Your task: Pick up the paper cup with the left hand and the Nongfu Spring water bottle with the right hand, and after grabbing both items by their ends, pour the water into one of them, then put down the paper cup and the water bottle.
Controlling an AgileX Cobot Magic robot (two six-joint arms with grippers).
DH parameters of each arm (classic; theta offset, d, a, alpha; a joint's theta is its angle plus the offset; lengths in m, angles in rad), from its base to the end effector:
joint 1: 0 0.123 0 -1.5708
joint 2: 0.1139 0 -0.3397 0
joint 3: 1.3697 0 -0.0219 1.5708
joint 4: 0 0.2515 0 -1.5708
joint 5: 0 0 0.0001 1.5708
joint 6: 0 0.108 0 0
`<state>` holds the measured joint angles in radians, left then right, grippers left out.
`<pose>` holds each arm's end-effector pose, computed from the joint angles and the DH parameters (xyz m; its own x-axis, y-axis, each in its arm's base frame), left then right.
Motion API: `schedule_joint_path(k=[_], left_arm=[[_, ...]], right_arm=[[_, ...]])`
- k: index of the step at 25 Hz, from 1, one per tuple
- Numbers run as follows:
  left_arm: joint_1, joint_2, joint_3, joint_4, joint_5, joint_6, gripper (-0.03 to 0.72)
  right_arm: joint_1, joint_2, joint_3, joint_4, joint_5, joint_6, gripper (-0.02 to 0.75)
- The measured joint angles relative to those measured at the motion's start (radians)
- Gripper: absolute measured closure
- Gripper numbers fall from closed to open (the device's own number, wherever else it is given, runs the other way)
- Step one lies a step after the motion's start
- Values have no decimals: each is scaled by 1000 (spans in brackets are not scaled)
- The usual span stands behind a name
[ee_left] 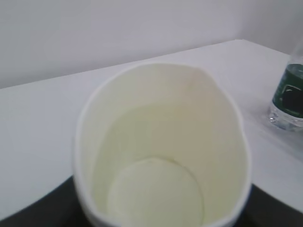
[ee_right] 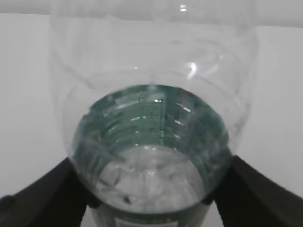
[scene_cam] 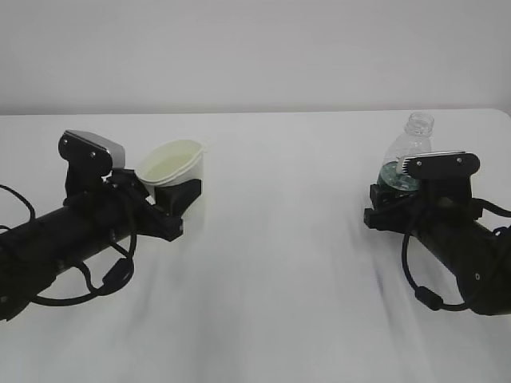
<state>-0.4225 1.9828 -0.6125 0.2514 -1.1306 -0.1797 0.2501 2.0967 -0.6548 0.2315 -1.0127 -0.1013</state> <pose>0.3245 -0.1725 0.1645 -0.1919 0.0108 -0.9814 0.5899 0.8004 -0.1065 0.3709 0.0731 0.1177 -0.3375 -0.0630 -0.9392 -0.0582 0.9972 -0.0460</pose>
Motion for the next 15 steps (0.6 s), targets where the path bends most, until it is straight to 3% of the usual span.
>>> schedule_joint_path(k=[15], left_arm=[[119,0,0,-33,0,24,267]], right_arm=[[0,0,0,2,0,0,158]])
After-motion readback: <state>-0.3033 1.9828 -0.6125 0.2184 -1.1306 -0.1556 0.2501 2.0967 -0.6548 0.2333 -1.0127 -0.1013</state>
